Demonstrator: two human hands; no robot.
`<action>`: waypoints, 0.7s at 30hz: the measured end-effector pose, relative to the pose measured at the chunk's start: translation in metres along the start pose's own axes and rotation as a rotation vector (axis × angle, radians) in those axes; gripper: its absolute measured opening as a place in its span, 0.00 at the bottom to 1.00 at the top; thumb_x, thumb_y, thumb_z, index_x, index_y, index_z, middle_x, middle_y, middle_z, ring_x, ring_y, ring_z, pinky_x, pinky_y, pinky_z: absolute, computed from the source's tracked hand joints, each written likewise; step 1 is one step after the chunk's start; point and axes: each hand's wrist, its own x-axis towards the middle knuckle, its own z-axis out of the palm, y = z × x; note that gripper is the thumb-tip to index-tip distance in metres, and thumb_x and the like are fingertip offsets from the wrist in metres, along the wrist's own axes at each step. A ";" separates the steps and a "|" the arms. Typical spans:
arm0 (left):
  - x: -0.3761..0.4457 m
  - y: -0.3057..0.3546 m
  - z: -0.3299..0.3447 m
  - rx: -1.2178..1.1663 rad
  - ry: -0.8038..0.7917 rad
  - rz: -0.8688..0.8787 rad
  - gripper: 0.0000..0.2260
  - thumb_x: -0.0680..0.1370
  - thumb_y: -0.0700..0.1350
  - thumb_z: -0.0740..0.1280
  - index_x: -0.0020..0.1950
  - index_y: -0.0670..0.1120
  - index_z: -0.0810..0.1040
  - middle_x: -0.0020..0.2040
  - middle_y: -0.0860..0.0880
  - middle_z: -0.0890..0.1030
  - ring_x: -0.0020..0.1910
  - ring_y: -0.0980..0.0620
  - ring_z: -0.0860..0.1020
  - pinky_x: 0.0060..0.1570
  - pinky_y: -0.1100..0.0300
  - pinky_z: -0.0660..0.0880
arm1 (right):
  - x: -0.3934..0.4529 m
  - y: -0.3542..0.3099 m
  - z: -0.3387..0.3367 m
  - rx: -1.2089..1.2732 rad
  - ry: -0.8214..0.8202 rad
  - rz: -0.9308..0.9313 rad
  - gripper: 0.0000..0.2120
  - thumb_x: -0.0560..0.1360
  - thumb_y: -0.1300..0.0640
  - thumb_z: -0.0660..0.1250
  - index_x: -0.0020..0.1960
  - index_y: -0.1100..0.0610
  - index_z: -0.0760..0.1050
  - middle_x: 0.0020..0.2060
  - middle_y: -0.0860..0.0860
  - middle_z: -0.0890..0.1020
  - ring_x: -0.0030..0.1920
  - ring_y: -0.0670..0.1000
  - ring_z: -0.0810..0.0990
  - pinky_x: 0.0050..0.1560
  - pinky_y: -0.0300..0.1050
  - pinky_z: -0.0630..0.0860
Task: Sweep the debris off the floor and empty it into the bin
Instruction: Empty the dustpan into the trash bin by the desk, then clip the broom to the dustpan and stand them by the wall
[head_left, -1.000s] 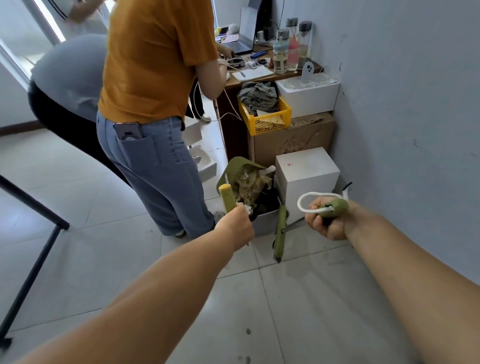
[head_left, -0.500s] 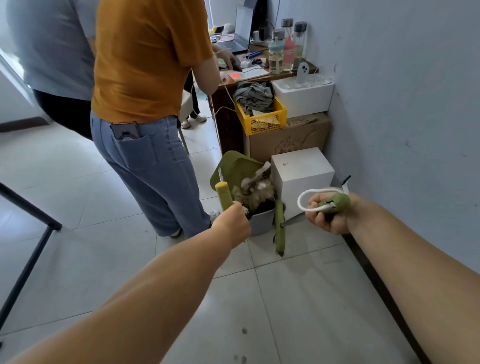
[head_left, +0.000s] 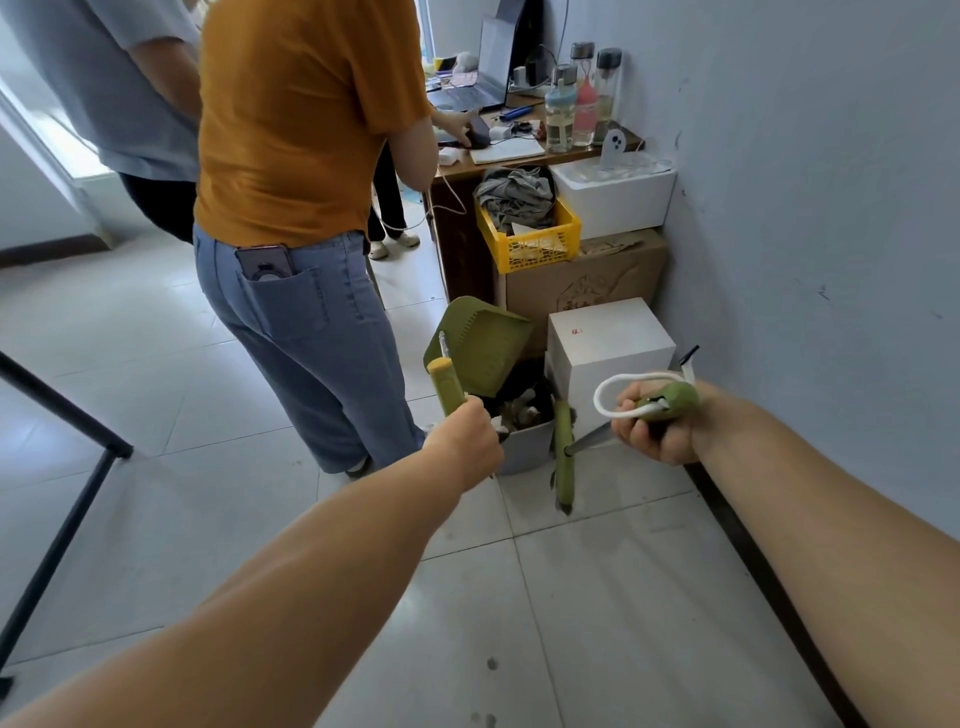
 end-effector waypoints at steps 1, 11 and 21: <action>0.000 0.000 0.000 -0.007 -0.003 -0.002 0.13 0.81 0.46 0.65 0.63 0.42 0.77 0.59 0.43 0.81 0.57 0.45 0.78 0.57 0.53 0.71 | 0.000 0.000 0.001 -0.002 0.001 0.007 0.14 0.77 0.63 0.57 0.32 0.60 0.69 0.22 0.55 0.72 0.18 0.48 0.73 0.16 0.34 0.70; -0.007 -0.013 -0.013 -0.096 0.034 -0.062 0.10 0.81 0.46 0.65 0.60 0.44 0.79 0.57 0.46 0.82 0.55 0.47 0.80 0.51 0.56 0.70 | 0.002 0.004 0.006 0.057 -0.017 0.017 0.13 0.76 0.62 0.56 0.33 0.59 0.67 0.22 0.54 0.72 0.17 0.49 0.74 0.16 0.34 0.71; -0.031 -0.078 -0.058 -0.262 0.089 -0.145 0.05 0.79 0.41 0.65 0.51 0.44 0.80 0.47 0.48 0.82 0.44 0.48 0.79 0.52 0.54 0.76 | -0.037 -0.011 0.011 0.102 -0.111 0.002 0.08 0.71 0.59 0.58 0.33 0.58 0.67 0.23 0.53 0.71 0.18 0.49 0.74 0.18 0.33 0.71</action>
